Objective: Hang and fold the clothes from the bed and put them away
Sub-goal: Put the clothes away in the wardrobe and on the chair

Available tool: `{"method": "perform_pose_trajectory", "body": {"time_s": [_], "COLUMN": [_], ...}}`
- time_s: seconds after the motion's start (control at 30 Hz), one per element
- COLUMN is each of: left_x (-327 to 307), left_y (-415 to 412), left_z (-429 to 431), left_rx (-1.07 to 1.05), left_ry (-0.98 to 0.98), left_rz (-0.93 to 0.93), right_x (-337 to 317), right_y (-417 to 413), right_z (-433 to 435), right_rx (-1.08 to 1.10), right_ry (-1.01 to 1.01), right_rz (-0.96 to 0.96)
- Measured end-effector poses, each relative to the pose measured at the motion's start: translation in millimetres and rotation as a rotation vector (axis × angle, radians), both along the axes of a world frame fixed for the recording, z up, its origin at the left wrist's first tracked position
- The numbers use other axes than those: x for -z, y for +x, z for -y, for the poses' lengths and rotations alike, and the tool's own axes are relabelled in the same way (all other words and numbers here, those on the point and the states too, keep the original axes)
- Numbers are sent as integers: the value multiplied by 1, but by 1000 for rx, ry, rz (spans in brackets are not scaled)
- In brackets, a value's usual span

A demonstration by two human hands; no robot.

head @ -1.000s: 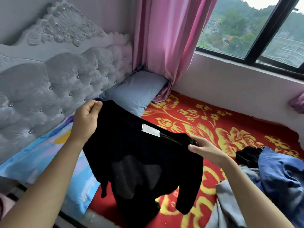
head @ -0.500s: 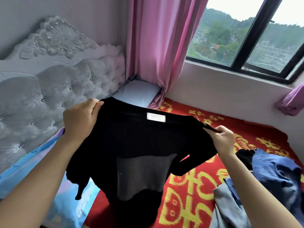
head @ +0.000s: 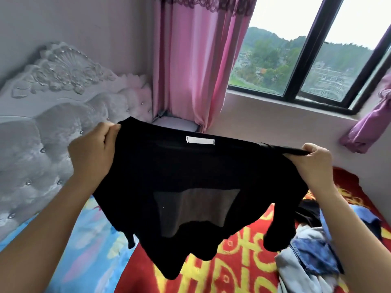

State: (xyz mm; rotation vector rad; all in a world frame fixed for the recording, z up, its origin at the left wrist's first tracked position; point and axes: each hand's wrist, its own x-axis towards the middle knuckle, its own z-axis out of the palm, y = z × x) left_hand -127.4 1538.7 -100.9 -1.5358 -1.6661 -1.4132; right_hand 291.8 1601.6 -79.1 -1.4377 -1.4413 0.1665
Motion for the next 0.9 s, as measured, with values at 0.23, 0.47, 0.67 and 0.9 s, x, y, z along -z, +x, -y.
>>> {"method": "perform_pose_trajectory", "body": {"time_s": [0.23, 0.47, 0.67, 0.9], "left_x": [-47, 1, 97, 175], "left_y": [-16, -21, -22, -29], "left_z": [-18, -73, -99, -107], "left_rx": [24, 476, 704, 786], "left_ry": [79, -415, -959, -1392], "left_rz": [138, 228, 355, 231], "right_x": [-40, 15, 115, 190], "right_y": [-20, -14, 1, 35], "right_z": [9, -29, -37, -21], "right_rx": [57, 135, 99, -302], "right_ry": [231, -264, -606, -1223], "right_rz": [-156, 244, 338, 324]}}
